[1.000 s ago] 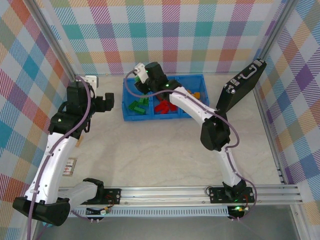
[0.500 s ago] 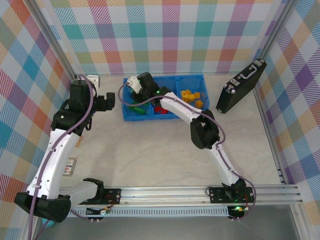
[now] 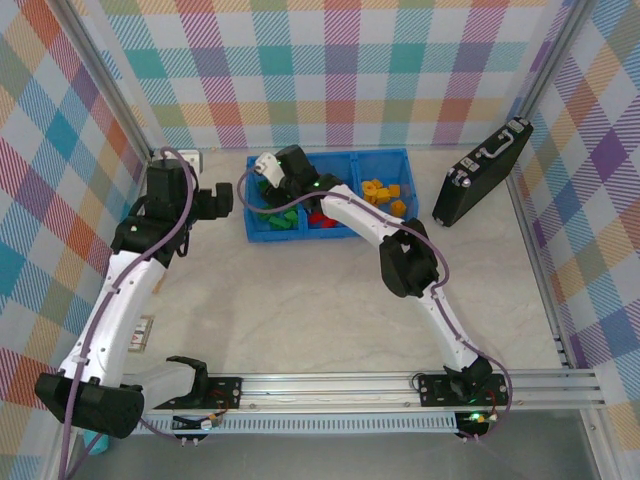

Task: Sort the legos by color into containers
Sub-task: Place the lego in the container, then reset both arms

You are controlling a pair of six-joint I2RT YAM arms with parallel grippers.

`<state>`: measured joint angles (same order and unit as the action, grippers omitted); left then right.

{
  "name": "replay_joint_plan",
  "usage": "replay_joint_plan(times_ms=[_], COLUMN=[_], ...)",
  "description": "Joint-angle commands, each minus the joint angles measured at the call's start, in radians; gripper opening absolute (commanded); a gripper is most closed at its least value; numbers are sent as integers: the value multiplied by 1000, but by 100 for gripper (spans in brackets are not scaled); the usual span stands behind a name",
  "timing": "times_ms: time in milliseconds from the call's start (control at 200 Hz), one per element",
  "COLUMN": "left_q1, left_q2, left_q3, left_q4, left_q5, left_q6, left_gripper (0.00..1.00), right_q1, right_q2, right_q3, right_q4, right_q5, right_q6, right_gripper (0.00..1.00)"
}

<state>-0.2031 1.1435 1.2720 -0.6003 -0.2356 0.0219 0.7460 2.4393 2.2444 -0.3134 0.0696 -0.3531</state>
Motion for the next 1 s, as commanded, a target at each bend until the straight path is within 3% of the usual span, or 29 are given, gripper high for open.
replay_joint_plan(times_ms=[0,275,325,360,630,690,830,995], left_q1=[21,65,86,97,140,142,142,141], left_q2=[-21,-20,-6,4,13,18,43,114], left_q3=[-77,-297,-315,-327,-593,-644,-715,-787], left_q4=[150,444,469,488,830,891,957,1108], left_q5=[22,0,25,28,-22,-26,-41,-47], left_q6=[-39,-71,-80,-80,-70,-75,-77,-87], left_gripper=[100,100,100,100,100,100,100,100], right_q1=[1,-18,-25,-30,-118,-175,-301,-353], right_q2=[-147,-485,-563,-614,-1042,-1124,-1256,-1384], right_q3=[-47,-402,-484,-539,-996,-1078,-1233,-1384], right_q4=[60,165,174,178,207,187,146,86], right_q5=[-6,95,126,149,346,318,300,445], right_q6=[-36,-53,-38,-24,201,290,405,491], right_gripper=[63,83,89,100,99,99,99,99])
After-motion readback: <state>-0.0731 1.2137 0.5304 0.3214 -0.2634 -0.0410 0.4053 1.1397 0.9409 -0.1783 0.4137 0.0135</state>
